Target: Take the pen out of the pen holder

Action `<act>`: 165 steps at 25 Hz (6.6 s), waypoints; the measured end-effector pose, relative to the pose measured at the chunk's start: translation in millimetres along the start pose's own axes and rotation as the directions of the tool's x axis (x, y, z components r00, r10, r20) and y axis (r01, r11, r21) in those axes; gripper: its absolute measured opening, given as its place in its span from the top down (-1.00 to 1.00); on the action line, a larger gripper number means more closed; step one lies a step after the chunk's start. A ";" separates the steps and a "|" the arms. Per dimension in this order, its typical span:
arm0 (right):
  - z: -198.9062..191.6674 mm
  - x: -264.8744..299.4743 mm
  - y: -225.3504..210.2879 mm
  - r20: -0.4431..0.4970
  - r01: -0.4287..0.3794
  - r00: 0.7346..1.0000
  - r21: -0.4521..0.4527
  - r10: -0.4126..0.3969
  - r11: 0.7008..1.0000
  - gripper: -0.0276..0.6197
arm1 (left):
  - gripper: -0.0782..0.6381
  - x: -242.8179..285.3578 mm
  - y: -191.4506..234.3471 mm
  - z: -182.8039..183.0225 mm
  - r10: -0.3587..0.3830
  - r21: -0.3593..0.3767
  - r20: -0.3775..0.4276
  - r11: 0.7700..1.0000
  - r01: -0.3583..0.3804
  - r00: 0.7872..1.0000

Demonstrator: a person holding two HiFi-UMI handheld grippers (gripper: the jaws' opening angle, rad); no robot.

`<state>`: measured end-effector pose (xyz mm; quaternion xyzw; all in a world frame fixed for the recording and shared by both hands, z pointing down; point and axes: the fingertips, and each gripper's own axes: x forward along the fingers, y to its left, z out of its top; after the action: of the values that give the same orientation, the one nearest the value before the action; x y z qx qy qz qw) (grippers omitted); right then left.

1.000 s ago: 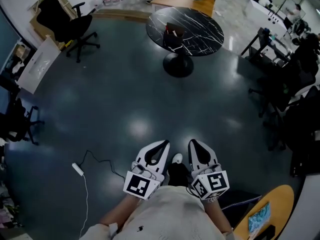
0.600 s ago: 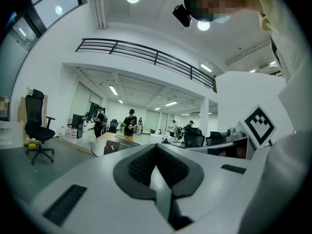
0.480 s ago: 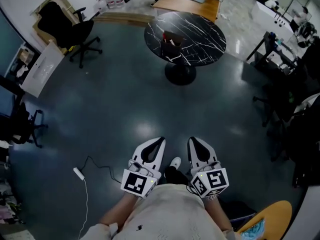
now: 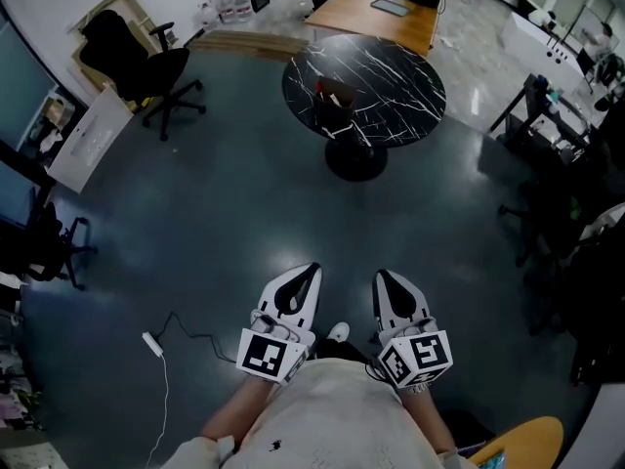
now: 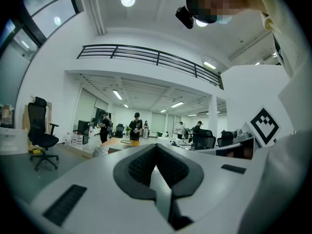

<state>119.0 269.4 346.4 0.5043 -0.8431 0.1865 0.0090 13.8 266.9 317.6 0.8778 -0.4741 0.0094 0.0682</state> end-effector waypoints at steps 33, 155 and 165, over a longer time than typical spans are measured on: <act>76.1 307.1 -55.7 -0.047 0.217 0.976 0.071 -0.214 0.974 0.86 | 0.76 227.0 254.6 48.0 -0.208 -0.112 0.073 0.970 0.215 0.975; 142.4 480.3 -118.7 0.105 0.187 0.978 -0.089 -0.178 0.978 0.66 | 0.76 385.9 372.9 34.7 -0.268 -0.078 -0.017 0.961 0.266 0.963; 144.7 471.7 -105.3 0.114 0.184 0.979 -0.129 -0.170 0.974 0.66 | 0.76 369.4 359.4 35.2 -0.286 -0.037 -0.025 0.958 0.285 0.958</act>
<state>2.3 -221.4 339.8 0.5844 -0.8051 0.0998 0.0176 -84.2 -239.1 352.6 0.9355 -0.3416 0.0047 0.0903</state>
